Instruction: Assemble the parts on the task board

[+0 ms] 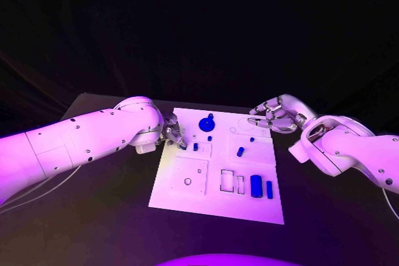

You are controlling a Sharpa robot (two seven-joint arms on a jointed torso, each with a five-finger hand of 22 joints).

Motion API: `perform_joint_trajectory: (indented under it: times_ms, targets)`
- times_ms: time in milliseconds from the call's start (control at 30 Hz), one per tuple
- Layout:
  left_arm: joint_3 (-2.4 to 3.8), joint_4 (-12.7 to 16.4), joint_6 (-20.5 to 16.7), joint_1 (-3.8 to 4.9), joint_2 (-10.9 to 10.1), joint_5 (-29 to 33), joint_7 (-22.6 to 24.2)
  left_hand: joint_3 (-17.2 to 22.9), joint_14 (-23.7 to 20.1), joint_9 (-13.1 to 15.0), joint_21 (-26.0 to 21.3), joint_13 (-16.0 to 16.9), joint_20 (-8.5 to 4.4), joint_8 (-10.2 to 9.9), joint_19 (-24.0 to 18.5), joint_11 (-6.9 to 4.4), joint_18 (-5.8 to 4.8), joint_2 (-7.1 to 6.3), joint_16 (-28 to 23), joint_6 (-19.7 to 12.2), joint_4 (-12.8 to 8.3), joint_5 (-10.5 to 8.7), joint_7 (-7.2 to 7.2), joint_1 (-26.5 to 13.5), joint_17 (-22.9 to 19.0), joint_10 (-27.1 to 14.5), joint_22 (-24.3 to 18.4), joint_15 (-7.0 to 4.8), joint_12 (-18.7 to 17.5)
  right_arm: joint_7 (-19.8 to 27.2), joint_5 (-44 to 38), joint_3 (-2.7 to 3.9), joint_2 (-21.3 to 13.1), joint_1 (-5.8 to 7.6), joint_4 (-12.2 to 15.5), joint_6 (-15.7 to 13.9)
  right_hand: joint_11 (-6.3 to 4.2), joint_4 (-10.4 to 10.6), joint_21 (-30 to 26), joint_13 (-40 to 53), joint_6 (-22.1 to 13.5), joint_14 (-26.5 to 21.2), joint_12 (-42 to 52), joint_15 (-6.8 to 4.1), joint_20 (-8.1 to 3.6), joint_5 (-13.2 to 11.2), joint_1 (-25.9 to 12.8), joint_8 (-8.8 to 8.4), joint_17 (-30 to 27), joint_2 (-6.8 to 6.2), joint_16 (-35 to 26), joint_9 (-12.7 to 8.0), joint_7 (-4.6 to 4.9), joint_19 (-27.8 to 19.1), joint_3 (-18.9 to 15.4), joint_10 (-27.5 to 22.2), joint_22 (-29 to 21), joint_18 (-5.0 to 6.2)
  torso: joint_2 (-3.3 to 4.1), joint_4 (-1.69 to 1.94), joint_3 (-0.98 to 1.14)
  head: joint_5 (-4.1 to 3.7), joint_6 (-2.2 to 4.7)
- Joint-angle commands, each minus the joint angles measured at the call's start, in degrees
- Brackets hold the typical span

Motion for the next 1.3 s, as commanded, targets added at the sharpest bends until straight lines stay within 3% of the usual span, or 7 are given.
perform_joint_trajectory:
  times_ms: [33,1300]
  targets:
    - [-0.05,0.2,1.8,-0.09,0.2,-0.5,-0.2,6.6,6.1,0.0,0.3,-0.1,-0.07,0.3,0.3,-0.15,-0.85,0.62,0.3,0.8,-6.3,0.21,-1.39,0.1,15.1,0.4,0.1,-0.52,0.0,0.4,-0.2,0.01,0.0,-0.05,0.0,0.7,-0.19,0.0,-0.2,0.1,-0.3,2.2,0.1,-0.41,-0.16,0.3,0.0,0.18,0.0,0.45,-0.3,-0.1,0.07,-0.4,-0.2,-0.1,6.7,0.93,0.0,0.01,0.0,-0.04,0.0]
    - [-0.25,-1.8,3.1,-0.07,2.6,-0.4,-2.2,3.7,6.1,-0.9,1.3,1.6,-0.37,2.5,1.1,-0.86,-1.21,0.06,0.3,2.1,-3.6,0.15,-2.44,-6.4,15.1,2.0,1.8,-1.07,2.4,0.3,-0.2,0.01,-0.1,-0.05,0.2,0.8,-0.19,0.0,-0.2,0.1,-0.3,2.2,0.1,-0.41,-0.16,0.3,0.0,0.18,0.0,0.45,-0.3,-0.1,0.07,-0.4,-0.2,-0.1,6.7,0.93,0.0,0.01,0.02,-0.35,-0.18]
